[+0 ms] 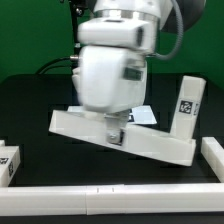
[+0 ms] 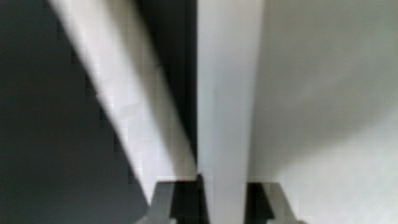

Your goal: Assemble desk

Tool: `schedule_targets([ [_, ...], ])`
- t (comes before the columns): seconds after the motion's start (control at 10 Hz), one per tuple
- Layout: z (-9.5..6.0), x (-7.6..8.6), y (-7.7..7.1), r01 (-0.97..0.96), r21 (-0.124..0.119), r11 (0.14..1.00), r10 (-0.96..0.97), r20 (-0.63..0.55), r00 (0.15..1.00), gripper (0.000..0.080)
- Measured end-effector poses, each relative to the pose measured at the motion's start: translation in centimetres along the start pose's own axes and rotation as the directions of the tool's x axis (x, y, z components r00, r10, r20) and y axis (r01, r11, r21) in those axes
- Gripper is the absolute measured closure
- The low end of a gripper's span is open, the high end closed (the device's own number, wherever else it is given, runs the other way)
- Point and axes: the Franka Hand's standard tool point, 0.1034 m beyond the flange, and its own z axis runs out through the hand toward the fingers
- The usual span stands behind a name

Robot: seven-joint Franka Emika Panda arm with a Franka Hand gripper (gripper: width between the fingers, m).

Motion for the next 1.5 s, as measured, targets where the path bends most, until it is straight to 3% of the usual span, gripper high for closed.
schedule_targets([
  [0.1,0.3,-0.7,-0.6,-0.001,0.017,1.000,0.001,0.008,1.000,0.0746],
  [0.3,0.4,-0.9,-0.6,0.071,0.017,0.997,-0.071,0.018,0.997,0.0746],
  [0.4,0.6,-0.8,-0.7,0.054,0.019,0.998,-0.055,0.018,0.998,0.0746],
  [0.5,1.2,0.6,-0.7,0.060,0.018,0.998,-0.060,0.008,0.998,0.0746],
  [0.6,2.2,2.7,0.0,0.107,-0.043,0.993,-0.108,-0.019,0.994,0.0747],
  [0.7,3.0,3.9,0.1,0.149,-0.078,0.986,-0.152,-0.030,0.988,0.0745],
  [1.2,3.0,3.7,0.2,0.137,-0.078,0.987,-0.140,-0.029,0.990,0.0741],
  [1.5,4.2,5.4,0.5,0.141,-0.081,0.987,-0.144,-0.037,0.989,0.0736],
])
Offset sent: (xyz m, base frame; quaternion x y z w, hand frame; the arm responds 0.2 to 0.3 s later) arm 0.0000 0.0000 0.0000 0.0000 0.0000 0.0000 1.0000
